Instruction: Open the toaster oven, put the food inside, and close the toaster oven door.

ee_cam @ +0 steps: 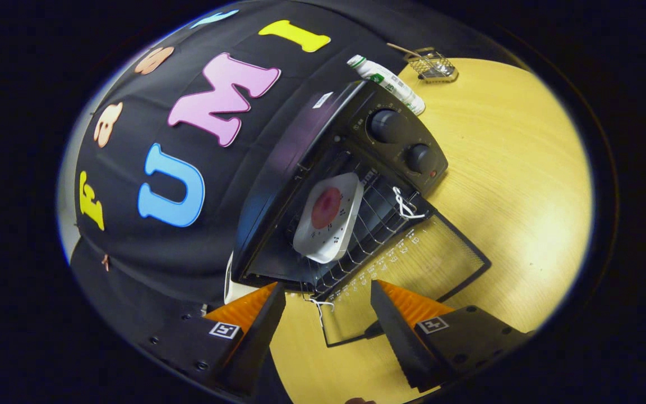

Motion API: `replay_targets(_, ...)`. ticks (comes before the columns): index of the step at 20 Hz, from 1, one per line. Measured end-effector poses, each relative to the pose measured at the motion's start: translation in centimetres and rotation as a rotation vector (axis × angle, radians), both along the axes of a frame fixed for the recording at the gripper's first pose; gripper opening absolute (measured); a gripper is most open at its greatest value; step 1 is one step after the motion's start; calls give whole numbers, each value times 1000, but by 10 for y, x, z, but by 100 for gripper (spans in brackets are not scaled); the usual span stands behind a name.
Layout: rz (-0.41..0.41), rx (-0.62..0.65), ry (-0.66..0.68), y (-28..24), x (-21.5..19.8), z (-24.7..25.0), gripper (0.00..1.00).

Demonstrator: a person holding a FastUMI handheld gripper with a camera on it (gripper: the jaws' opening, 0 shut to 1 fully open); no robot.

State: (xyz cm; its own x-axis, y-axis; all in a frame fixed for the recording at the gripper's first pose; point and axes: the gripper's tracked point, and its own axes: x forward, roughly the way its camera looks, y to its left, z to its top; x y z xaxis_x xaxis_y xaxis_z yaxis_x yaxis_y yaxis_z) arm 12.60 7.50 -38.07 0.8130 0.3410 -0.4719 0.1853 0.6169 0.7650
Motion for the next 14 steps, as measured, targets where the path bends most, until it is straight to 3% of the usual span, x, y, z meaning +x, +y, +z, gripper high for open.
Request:
replay_targets(7, 189, -353, -20, 6, -58, -27, 98)
replay_targets(14, 268, -615, 66, -5, -80, -70, 99)
